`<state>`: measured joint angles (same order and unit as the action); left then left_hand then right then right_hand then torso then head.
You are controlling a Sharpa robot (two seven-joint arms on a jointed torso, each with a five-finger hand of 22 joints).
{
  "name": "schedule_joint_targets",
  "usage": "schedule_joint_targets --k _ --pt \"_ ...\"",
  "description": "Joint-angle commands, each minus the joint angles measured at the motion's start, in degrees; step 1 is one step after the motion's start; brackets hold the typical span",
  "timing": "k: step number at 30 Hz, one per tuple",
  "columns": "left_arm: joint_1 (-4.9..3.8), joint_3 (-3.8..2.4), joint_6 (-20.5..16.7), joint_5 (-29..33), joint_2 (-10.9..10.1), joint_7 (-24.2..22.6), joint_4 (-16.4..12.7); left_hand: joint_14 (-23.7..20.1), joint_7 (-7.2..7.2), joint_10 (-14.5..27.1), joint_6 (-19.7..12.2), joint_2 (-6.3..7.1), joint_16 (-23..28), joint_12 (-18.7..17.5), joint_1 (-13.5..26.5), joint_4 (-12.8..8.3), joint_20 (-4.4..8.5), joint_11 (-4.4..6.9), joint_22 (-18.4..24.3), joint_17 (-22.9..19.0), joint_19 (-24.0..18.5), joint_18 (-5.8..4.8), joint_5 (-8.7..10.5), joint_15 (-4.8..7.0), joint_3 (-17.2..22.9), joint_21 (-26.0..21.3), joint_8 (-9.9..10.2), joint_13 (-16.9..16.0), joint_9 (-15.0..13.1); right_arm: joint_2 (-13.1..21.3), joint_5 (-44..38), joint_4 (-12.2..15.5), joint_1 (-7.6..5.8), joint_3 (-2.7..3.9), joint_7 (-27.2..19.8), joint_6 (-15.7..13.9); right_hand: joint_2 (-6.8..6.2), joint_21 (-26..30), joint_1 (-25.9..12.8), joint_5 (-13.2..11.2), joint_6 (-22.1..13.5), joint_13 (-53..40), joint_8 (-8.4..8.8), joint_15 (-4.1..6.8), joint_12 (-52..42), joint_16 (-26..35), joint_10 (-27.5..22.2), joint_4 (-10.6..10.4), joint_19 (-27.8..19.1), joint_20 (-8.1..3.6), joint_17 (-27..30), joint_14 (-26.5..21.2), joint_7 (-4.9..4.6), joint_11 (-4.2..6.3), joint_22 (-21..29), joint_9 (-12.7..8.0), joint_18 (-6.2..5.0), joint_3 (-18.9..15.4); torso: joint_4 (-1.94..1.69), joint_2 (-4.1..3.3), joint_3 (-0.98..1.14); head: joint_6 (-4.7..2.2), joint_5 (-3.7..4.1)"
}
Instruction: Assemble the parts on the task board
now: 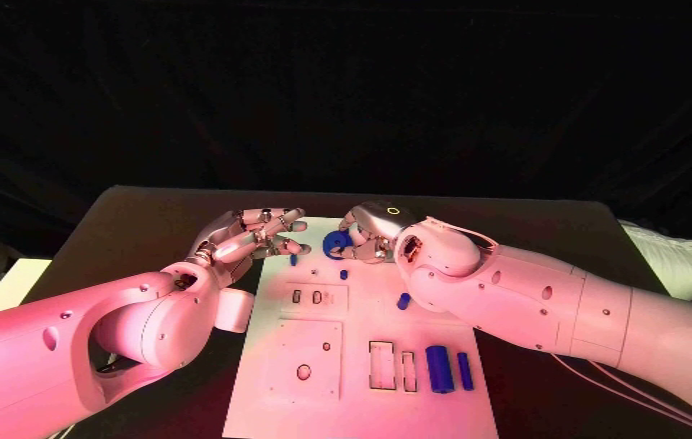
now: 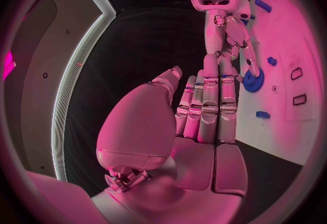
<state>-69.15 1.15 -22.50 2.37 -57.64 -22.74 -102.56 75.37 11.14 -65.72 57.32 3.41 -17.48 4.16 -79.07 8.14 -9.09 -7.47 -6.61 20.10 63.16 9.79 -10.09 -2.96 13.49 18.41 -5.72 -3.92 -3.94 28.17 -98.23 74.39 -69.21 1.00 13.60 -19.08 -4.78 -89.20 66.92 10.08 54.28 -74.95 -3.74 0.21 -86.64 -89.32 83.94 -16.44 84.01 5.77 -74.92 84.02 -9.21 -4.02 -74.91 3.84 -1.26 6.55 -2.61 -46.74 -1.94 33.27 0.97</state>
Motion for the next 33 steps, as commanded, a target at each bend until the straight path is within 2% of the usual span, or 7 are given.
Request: schedule_joint_targets --k 1,5,12,26,33 --pt "-0.06 -0.04 0.73 0.07 0.04 0.26 -0.12 -0.41 0.33 0.39 0.11 0.72 0.06 -0.4 -0.06 -0.34 -0.19 -0.01 0.09 0.12 0.21 0.65 0.26 -0.16 0.01 -0.32 0.19 -0.03 0.0 0.02 0.41 -0.27 0.23 -0.19 0.82 3.09 1.35 -0.32 -0.22 0.44 0.97 -13.38 -0.26 -0.15 -0.3 -0.05 4.73 0.0 5.36 0.3 -13.38 5.63 0.22 -0.08 -13.95 0.15 0.99 -0.39 -0.01 -0.03 0.02 0.01 0.07" --pt "-0.06 -0.04 0.65 0.07 0.04 0.39 -0.12 -0.43 0.35 0.44 0.08 0.72 0.07 -0.42 -0.09 -0.38 -0.19 -0.02 0.09 0.16 0.21 0.65 0.25 -0.16 0.03 -0.33 0.22 -0.02 0.01 0.1 1.26 -0.28 0.23 -0.2 0.89 3.3 2.19 -0.37 -0.54 0.67 1.47 -13.51 -0.28 -0.05 -0.53 -0.1 4.83 -0.05 5.43 0.21 -13.5 5.65 0.35 0.04 -14.07 0.15 1.02 -0.58 0.01 -0.01 0.01 0.08 0.02" --pt "-0.06 -0.04 0.5 0.07 -0.01 0.52 -0.14 -0.45 0.38 0.51 0.02 0.7 0.09 -0.44 -0.14 -0.45 -0.19 -0.04 0.1 0.23 0.21 0.65 0.24 -0.17 0.08 -0.33 0.28 -0.02 0.01 0.57 1.77 -0.02 0.23 -0.2 0.81 2.39 2.58 -0.43 -0.92 1.12 1.94 -13.64 -0.3 0.05 -0.76 -0.15 4.94 -0.02 5.5 0.13 -13.65 5.68 0.49 0.15 -14.21 0.16 1.05 -0.96 0.0 -0.02 0.02 0.19 -0.02" --pt "-0.06 -0.04 0.37 0.07 -0.19 0.59 -0.07 -0.45 0.38 0.51 0.02 0.7 0.09 -0.44 -0.14 -0.45 -0.19 -0.04 0.1 0.23 0.21 0.65 0.24 -0.17 0.08 -0.33 0.28 -0.02 0.01 1.82 0.94 1.26 0.35 -0.21 -1.76 -3.87 2.45 -0.47 -0.02 1.62 2.46 -13.71 -0.18 0.21 -0.88 -0.18 5.0 0.67 5.56 -0.04 -13.73 5.7 0.66 0.33 -14.32 0.12 1.08 -1.33 -0.02 -0.03 0.03 0.31 -0.06" --pt "-0.06 -0.04 0.38 0.07 -0.28 0.61 -0.04 -0.45 0.38 0.51 0.02 0.7 0.09 -0.44 -0.14 -0.45 -0.19 -0.04 0.1 0.23 0.21 0.65 0.24 -0.17 0.08 -0.33 0.28 -0.02 0.01 2.72 1.07 2.01 0.53 -0.21 -3.45 -5.98 2.4 -0.5 0.45 1.58 2.58 -13.76 -0.14 0.25 -0.96 -0.21 5.04 0.95 5.59 -0.08 -13.79 5.71 0.7 0.36 -14.38 0.1 1.09 -1.37 -0.01 -0.02 0.01 0.43 -0.14"
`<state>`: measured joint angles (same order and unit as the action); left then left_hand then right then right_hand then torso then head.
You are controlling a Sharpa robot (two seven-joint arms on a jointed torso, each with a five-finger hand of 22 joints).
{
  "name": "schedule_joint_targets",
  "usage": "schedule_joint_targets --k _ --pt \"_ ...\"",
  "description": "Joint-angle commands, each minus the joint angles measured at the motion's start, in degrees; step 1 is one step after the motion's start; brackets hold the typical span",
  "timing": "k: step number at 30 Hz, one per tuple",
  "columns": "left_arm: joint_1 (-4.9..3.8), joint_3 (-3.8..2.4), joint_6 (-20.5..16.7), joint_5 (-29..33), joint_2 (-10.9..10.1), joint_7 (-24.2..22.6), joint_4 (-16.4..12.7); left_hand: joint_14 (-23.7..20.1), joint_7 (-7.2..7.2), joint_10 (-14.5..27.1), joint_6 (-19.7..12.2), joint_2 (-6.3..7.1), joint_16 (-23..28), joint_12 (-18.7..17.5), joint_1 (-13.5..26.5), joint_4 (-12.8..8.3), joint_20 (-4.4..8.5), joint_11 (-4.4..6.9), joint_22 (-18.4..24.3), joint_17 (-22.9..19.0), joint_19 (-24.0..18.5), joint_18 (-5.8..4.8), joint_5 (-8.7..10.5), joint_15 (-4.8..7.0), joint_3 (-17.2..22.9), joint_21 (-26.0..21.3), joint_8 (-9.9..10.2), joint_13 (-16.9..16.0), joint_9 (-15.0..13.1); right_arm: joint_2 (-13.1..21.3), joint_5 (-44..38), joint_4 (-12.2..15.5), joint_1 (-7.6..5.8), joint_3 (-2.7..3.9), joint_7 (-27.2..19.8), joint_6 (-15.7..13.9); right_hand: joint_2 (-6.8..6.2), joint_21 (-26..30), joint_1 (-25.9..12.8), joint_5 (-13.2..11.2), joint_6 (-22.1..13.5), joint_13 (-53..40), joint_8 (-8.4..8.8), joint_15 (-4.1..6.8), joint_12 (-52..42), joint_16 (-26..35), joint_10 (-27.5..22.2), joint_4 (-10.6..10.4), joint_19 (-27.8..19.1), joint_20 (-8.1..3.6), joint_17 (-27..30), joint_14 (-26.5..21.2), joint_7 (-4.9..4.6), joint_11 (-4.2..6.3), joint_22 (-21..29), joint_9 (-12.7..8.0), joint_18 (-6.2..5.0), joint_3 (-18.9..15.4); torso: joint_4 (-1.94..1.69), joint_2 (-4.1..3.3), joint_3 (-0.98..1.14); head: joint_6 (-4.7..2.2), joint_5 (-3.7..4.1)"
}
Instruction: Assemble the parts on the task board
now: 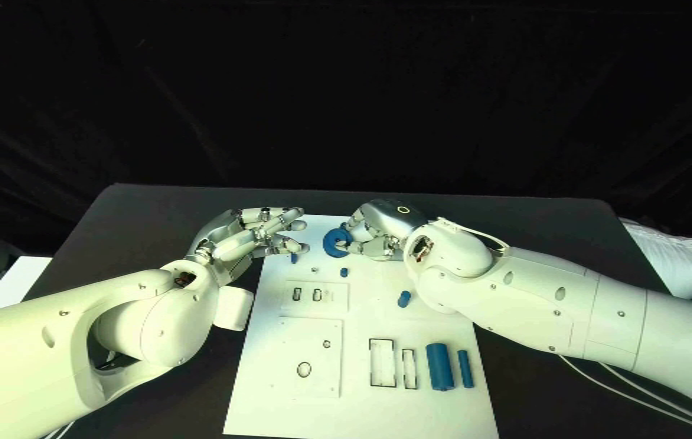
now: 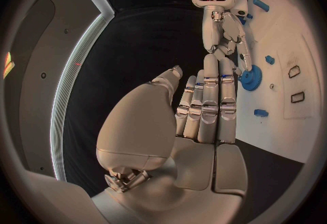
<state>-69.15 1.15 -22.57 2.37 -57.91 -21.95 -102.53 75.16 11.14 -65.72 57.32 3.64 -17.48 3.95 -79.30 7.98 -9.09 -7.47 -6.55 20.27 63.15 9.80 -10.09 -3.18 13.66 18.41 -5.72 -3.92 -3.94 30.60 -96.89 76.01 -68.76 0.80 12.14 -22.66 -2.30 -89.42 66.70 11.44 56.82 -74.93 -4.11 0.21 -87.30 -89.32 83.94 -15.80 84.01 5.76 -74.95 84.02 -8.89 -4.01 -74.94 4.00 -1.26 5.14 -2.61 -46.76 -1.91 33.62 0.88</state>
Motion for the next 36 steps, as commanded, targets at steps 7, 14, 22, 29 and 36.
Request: schedule_joint_targets --k 7,14,22,29,36 --pt "-0.06 -0.04 0.44 0.07 -0.18 -0.18 -0.12 -0.24 0.38 0.51 0.02 0.47 0.09 -0.23 0.09 -0.28 -0.19 -0.05 0.05 0.06 0.21 0.65 0.24 0.04 -0.09 -0.33 0.28 -0.02 0.02 1.66 0.04 1.91 0.35 0.0 -2.62 -3.67 -0.04 -0.33 1.06 0.23 0.29 -13.83 0.19 0.3 -0.39 -0.25 5.08 0.51 5.66 -0.11 -13.87 5.74 0.45 0.41 -14.46 -0.04 1.12 0.04 0.03 0.0 0.0 0.16 -0.2" --pt "-0.06 -0.04 0.44 0.07 -0.27 -0.17 -0.15 -0.24 0.38 0.51 0.02 0.47 0.09 -0.23 0.09 -0.28 -0.19 -0.05 0.05 0.06 0.21 0.65 0.24 0.04 -0.09 -0.33 0.28 -0.02 0.02 2.49 0.46 3.04 0.58 0.01 -3.14 -3.88 -0.24 -0.41 1.66 0.14 0.43 -13.9 0.27 0.36 -0.52 -0.31 5.15 0.91 5.77 -0.18 -14.03 5.77 0.48 0.46 -14.65 -0.07 1.16 -0.08 0.0 0.03 -0.02 0.13 -0.12" --pt "-0.07 -0.04 0.45 0.07 -0.27 -0.15 -0.23 -0.28 0.41 0.59 -0.02 0.42 0.1 -0.23 -0.01 -0.42 -0.2 -0.07 0.07 0.22 0.23 0.65 0.23 0.03 0.01 -0.34 0.36 -0.02 0.01 1.64 1.43 2.07 0.62 0.01 -2.39 1.43 -0.85 -0.47 1.48 -1.15 0.28 -13.81 0.48 0.37 -0.33 -0.25 5.07 0.78 5.85 -0.22 -13.89 5.74 0.43 0.41 -14.8 -0.17 1.2 -0.88 -0.08 -0.02 -0.06 0.2 0.0" --pt "-0.07 -0.04 0.45 0.07 -0.26 -0.11 -0.27 -0.28 0.41 0.59 -0.02 0.42 0.1 -0.23 -0.01 -0.42 -0.2 -0.07 0.07 0.22 0.23 0.65 0.23 0.03 0.01 -0.34 0.36 -0.02 0.01 0.12 1.85 -0.1 0.58 0.01 -1.36 4.23 -0.83 -0.46 1.36 -1.5 0.12 -13.78 0.54 0.36 -0.27 -0.23 5.04 0.63 5.84 -0.22 -13.82 5.73 0.4 0.39 -14.78 -0.21 1.19 -1.05 -0.13 0.0 -0.11 0.25 0.09" --pt "-0.07 -0.04 0.45 0.07 -0.25 -0.11 -0.32 -0.28 0.41 0.59 -0.02 0.42 0.1 -0.23 -0.01 -0.42 -0.2 -0.07 0.07 0.22 0.23 0.65 0.23 0.03 0.01 -0.34 0.36 -0.02 0.01 -0.9 2.01 -1.27 0.56 0.0 -0.88 6.54 -0.81 -0.45 1.35 -1.56 0.03 -13.73 0.57 0.36 -0.19 -0.21 5.01 0.6 5.82 -0.21 -13.78 5.72 0.4 0.38 -14.75 -0.22 1.19 -1.09 -0.16 0.01 -0.06 0.39 -0.01"
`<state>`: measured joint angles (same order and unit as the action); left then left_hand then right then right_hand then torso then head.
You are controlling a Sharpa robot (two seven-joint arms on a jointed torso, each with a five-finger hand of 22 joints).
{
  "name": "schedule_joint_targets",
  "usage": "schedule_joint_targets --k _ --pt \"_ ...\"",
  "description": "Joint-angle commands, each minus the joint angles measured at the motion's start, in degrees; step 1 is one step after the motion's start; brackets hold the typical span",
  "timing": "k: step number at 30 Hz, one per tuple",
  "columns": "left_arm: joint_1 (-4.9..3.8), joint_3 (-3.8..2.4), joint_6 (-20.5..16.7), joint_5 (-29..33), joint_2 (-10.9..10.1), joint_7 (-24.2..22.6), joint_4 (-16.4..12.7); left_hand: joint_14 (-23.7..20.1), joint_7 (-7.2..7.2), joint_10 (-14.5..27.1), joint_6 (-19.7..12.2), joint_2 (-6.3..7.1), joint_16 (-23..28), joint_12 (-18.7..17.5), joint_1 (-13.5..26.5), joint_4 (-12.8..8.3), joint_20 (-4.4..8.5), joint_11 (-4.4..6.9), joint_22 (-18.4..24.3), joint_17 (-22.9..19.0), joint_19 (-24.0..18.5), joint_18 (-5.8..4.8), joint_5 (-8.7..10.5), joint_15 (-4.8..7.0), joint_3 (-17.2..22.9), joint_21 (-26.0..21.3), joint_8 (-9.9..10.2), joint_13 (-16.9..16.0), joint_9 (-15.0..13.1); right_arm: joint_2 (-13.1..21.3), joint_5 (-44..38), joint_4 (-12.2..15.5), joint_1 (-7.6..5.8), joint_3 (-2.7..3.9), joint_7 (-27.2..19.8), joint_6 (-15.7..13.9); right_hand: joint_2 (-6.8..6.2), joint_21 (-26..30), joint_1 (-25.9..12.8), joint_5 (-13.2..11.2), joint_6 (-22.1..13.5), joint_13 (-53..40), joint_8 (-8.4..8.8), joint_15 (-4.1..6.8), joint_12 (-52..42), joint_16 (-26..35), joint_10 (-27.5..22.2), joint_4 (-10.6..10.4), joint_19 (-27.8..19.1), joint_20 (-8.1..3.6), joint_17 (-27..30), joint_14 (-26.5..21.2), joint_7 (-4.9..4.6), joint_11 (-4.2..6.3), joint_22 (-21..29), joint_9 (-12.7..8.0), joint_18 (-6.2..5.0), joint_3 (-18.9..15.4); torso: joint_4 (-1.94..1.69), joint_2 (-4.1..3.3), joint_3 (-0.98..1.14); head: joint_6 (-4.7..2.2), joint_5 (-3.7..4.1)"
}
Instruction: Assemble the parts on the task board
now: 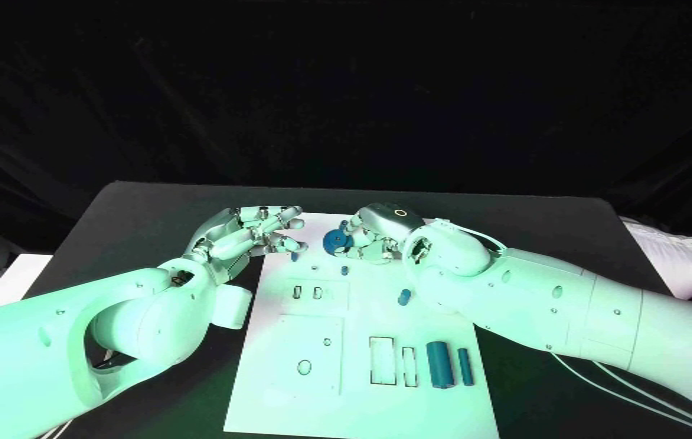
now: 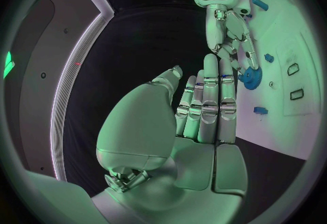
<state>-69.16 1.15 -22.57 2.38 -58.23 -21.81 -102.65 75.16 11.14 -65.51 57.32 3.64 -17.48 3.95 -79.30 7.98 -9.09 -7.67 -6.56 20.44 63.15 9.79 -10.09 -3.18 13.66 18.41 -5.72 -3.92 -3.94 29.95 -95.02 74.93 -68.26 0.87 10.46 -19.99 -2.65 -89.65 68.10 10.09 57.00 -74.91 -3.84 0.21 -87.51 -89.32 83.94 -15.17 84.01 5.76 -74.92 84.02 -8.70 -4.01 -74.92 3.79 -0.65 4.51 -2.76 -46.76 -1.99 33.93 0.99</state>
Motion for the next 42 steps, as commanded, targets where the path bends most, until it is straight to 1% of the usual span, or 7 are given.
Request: schedule_joint_targets --k 1,10,18,22,26,31,42 --pt "-0.07 -0.04 0.46 0.07 0.05 -0.24 -0.2 -0.28 0.41 0.39 -0.02 0.42 0.1 -0.24 -0.01 -0.42 -0.2 0.13 0.08 0.05 0.23 0.65 0.23 0.03 0.01 -0.34 0.36 -0.02 0.01 -0.23 0.08 -0.17 0.07 -0.08 0.84 3.72 -0.47 -0.22 -0.05 -0.21 -0.15 -13.75 0.3 0.35 0.02 -0.21 5.01 -0.02 5.82 -0.21 -13.8 5.72 0.21 0.38 -14.78 -0.01 0.57 -0.46 -0.01 0.02 0.01 0.07 -0.12" --pt "-0.07 -0.04 0.47 0.07 -0.13 -0.23 -0.27 -0.28 0.41 0.39 -0.02 0.42 0.1 -0.24 -0.01 -0.42 -0.2 0.13 0.08 0.05 0.23 0.65 0.23 0.03 0.01 -0.34 0.36 -0.02 0.01 1.77 -0.79 1.58 0.11 -0.06 0.6 -4.15 -0.41 -0.25 0.41 -0.02 -0.09 -13.85 0.22 0.33 -0.16 -0.26 5.09 0.21 5.86 -0.2 -13.94 5.74 0.2 0.39 -14.84 0.02 0.59 -0.41 0.13 0.0 0.09 -0.03 -0.21" --pt "-0.07 -0.04 0.49 0.07 -0.33 -0.21 -0.25 -0.28 0.41 0.39 -0.02 0.42 0.1 -0.24 -0.01 -0.42 -0.2 0.13 0.08 0.05 0.23 0.65 0.23 0.03 0.01 -0.34 0.36 -0.02 0.01 7.17 2.78 6.81 -0.04 0.56 -3.13 -10.27 -0.65 -0.32 1.28 0.42 0.06 -13.77 0.17 0.35 -0.01 -0.24 5.03 0.73 5.95 -0.2 -13.89 5.73 0.21 0.4 -15.01 0.04 0.63 -0.41 0.22 0.03 0.13 -0.3 0.02" --pt "-0.07 -0.04 0.52 0.07 -0.49 -0.18 -0.32 -0.28 0.41 0.39 -0.02 0.42 0.1 -0.24 -0.01 -0.42 -0.2 0.13 0.08 0.05 0.23 0.65 0.23 0.03 0.01 -0.34 0.36 -0.02 0.01 11.34 9.76 9.26 -0.7 0.94 -7.13 -8.53 -0.88 -0.29 2.91 0.59 0.14 -13.59 0.17 0.35 0.36 -0.12 4.87 1.71 5.91 -0.2 -13.57 5.66 0.21 0.4 -14.93 0.04 0.61 -0.27 0.39 0.09 0.17 -0.35 0.06" --pt "-0.07 -0.04 0.54 0.07 -0.75 -0.17 -0.49 -0.28 0.41 0.39 -0.01 0.41 0.11 -0.23 -0.02 -0.43 -0.2 0.13 0.09 0.08 0.23 0.65 0.23 0.03 0.03 -0.34 0.36 -0.02 0.01 15.61 16.21 10.51 -1.32 1.11 -10.35 -4.05 -1.35 -0.24 6.09 0.61 0.19 -13.45 0.17 0.37 0.64 -0.02 4.74 3.98 5.84 -0.21 -13.32 5.61 0.18 0.4 -14.81 0.04 0.58 0.15 0.62 0.13 0.2 -0.55 0.24" --pt "-0.07 -0.03 0.71 0.07 -0.73 -0.22 -0.34 -0.3 0.41 0.41 0.02 0.38 0.12 -0.22 -0.05 -0.5 -0.2 0.13 0.1 0.18 0.24 0.65 0.23 0.03 0.08 -0.35 0.38 -0.03 0.0 20.24 20.78 9.82 -1.39 1.18 -13.49 0.9 -2.17 -0.24 9.84 0.5 0.5 -13.29 0.13 0.43 0.96 0.04 4.61 7.05 5.85 -0.24 -13.17 5.57 0.16 0.41 -14.82 0.06 0.58 0.55 1.21 0.36 0.54 -0.54 0.62" --pt "-0.04 0.0 1.08 0.08 -0.04 -0.21 0.41 -0.3 0.41 0.41 0.02 0.38 0.12 -0.22 -0.05 -0.5 -0.2 0.13 0.1 0.18 0.24 0.65 0.23 0.03 0.08 -0.35 0.38 -0.03 0.0 24.76 23.43 6.98 -0.06 1.2 -15.85 1.43 -3.54 -0.1 10.41 0.35 -0.28 -12.97 0.32 0.33 1.61 0.2 4.34 8.19 5.67 -0.19 -12.81 5.49 0.0 0.28 -14.51 -0.06 0.51 -0.53 2.0 0.62 1.3 -0.74 1.07"
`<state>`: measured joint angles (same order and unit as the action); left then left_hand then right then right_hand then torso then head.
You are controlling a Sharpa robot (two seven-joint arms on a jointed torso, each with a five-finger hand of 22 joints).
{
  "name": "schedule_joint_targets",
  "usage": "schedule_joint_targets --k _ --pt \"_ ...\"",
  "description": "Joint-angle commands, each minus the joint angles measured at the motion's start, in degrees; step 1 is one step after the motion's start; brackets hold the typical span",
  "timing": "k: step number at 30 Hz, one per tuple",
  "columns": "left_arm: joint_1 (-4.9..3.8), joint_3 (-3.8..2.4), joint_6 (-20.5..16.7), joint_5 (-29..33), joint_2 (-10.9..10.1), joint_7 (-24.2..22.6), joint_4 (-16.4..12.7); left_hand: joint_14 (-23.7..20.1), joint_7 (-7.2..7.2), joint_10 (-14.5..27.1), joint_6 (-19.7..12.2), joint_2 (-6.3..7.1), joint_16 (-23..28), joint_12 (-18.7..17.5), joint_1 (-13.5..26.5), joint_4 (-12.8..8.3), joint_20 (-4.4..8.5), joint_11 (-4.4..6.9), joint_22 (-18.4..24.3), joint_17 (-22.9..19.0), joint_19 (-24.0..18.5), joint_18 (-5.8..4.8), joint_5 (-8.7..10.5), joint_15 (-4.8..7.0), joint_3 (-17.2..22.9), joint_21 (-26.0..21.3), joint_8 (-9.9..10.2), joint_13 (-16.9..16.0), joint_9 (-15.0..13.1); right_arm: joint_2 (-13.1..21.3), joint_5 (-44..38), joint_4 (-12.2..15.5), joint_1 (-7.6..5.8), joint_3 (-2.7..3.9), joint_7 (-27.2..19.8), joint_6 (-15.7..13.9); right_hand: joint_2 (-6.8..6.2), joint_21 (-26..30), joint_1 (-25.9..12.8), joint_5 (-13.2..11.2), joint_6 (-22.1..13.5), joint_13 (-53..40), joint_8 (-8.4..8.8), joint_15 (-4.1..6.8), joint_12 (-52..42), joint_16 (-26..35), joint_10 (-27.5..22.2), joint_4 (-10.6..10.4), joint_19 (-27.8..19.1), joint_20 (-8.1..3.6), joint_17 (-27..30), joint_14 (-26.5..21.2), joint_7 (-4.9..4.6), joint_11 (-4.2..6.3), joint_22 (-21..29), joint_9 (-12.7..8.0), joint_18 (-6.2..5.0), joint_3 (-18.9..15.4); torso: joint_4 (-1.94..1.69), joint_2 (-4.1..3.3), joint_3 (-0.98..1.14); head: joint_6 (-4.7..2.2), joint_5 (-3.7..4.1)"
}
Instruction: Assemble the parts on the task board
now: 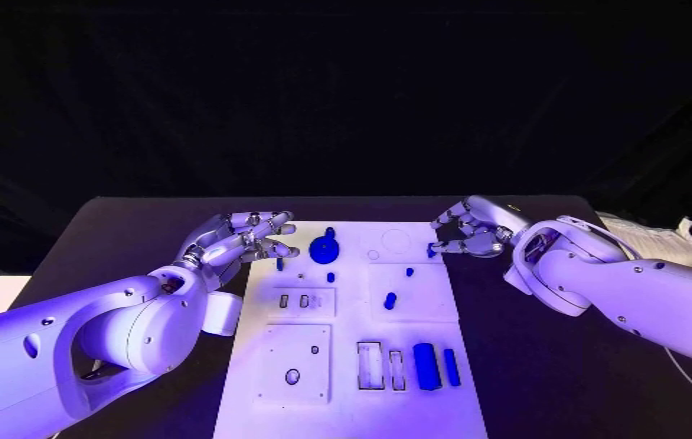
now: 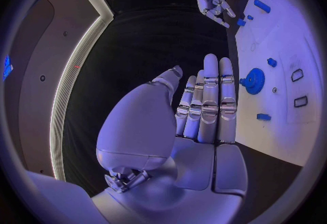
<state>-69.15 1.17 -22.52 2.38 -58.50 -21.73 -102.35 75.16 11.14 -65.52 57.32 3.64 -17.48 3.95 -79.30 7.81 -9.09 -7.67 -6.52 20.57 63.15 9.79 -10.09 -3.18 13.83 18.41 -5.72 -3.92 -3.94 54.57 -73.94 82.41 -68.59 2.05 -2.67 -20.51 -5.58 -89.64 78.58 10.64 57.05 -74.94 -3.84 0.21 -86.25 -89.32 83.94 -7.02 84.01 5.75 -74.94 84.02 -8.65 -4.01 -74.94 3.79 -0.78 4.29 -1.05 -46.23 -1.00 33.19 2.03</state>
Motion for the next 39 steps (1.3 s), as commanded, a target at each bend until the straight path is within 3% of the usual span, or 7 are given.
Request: schedule_joint_targets --k 1,3,9,10,17,29,39 --pt "-0.04 -0.02 1.04 0.08 0.29 -0.29 0.18 -0.3 0.41 0.41 0.02 0.38 0.12 -0.22 -0.05 -0.33 -0.2 0.12 0.05 0.05 0.24 0.66 0.23 0.03 -0.09 -0.35 0.38 -0.03 -0.01 0.15 2.41 -0.77 0.44 0.02 -2.79 1.91 -0.6 -0.1 -0.06 -0.19 -0.33 -12.93 0.33 0.32 0.35 0.2 4.34 0.04 5.67 -0.19 -12.79 5.49 -0.04 0.28 -14.48 -0.06 0.64 -0.3 0.29 0.06 0.39 0.02 0.02" --pt "-0.04 -0.01 1.07 0.08 0.39 -0.29 0.32 -0.3 0.41 0.41 0.02 0.38 0.12 -0.22 -0.05 -0.33 -0.2 0.12 0.05 0.05 0.24 0.66 0.23 0.03 -0.09 -0.35 0.38 -0.03 -0.01 -0.06 2.48 -1.42 0.85 0.02 -2.9 1.75 -0.64 -0.09 -0.12 -0.21 -0.39 -12.91 0.33 0.31 0.4 0.2 4.32 0.03 5.65 -0.18 -12.79 5.49 -0.05 0.27 -14.46 -0.07 0.63 -0.38 0.31 0.01 0.52 0.03 -0.03" --pt "-0.03 0.0 1.15 0.08 0.58 -0.28 0.57 -0.3 0.41 0.41 0.02 0.38 0.12 -0.22 -0.05 -0.33 -0.2 0.12 0.05 0.05 0.24 0.66 0.23 0.03 -0.09 -0.35 0.38 -0.03 -0.01 -1.49 2.55 -3.58 1.77 0.02 -3.11 1.58 -0.64 -0.11 -0.13 -0.21 -0.44 -12.94 0.34 0.3 0.34 0.17 4.34 0.03 5.67 -0.18 -12.86 5.51 -0.06 0.28 -14.49 -0.07 0.64 -0.42 0.17 -0.04 0.43 0.3 0.05" --pt "-0.03 0.0 1.15 0.08 0.6 -0.27 0.61 -0.3 0.41 0.41 0.02 0.38 0.12 -0.22 -0.05 -0.33 -0.2 0.12 0.05 0.05 0.24 0.66 0.23 0.03 -0.09 -0.35 0.38 -0.03 -0.01 -1.75 2.55 -3.92 1.9 0.02 -3.13 1.56 -0.64 -0.11 -0.13 -0.21 -0.44 -12.95 0.34 0.3 0.33 0.17 4.35 0.03 5.67 -0.18 -12.86 5.51 -0.06 0.28 -14.49 -0.07 0.64 -0.42 0.2 0.01 0.32 0.35 -0.02" --pt "-0.02 0.01 1.18 0.08 0.71 -0.23 0.78 -0.3 0.41 0.41 0.02 0.38 0.12 -0.22 -0.05 -0.33 -0.2 0.12 0.05 0.05 0.24 0.66 0.23 0.03 -0.09 -0.35 0.38 -0.03 -0.01 -3.19 2.5 -5.62 2.38 0.02 -3.24 1.56 -0.1 -0.12 0.01 -0.19 -0.45 -12.98 0.24 0.28 0.26 0.15 4.38 0.06 5.68 -0.15 -12.91 5.52 -0.06 0.28 -14.51 -0.03 0.65 -0.33 0.23 0.04 0.27 0.62 -0.13" --pt "-0.02 0.02 1.21 0.08 0.77 -0.13 0.85 -0.3 0.41 0.41 0.02 0.38 0.12 -0.22 -0.05 -0.33 -0.2 0.12 0.05 0.05 0.24 0.66 0.23 0.03 -0.09 -0.35 0.38 -0.03 -0.01 -4.95 2.45 -7.07 2.55 0.02 -3.48 1.94 2.09 -0.24 0.66 -0.63 1.02 -13.25 -0.21 0.45 -0.25 0.02 4.62 0.46 5.85 -0.23 -13.27 5.6 0.11 0.4 -14.8 0.19 0.72 0.3 0.21 0.08 0.19 0.74 -0.11" --pt "-0.02 0.02 1.25 0.08 0.76 0.03 0.83 -0.33 0.37 0.3 0.19 0.31 0.14 -0.15 -0.06 -0.41 -0.2 0.16 0.07 0.21 0.25 0.66 0.23 0.04 -0.01 -0.36 0.35 -0.07 -0.05 -5.46 2.45 -7.39 2.56 0.02 -3.74 2.63 4.17 -0.36 1.95 -3.25 4.0 -13.44 -0.76 1.07 -0.61 -0.2 4.8 1.56 5.99 -0.72 -13.84 5.72 0.83 0.97 -15.06 0.39 0.78 1.79 0.25 0.09 0.22 0.81 -0.23"
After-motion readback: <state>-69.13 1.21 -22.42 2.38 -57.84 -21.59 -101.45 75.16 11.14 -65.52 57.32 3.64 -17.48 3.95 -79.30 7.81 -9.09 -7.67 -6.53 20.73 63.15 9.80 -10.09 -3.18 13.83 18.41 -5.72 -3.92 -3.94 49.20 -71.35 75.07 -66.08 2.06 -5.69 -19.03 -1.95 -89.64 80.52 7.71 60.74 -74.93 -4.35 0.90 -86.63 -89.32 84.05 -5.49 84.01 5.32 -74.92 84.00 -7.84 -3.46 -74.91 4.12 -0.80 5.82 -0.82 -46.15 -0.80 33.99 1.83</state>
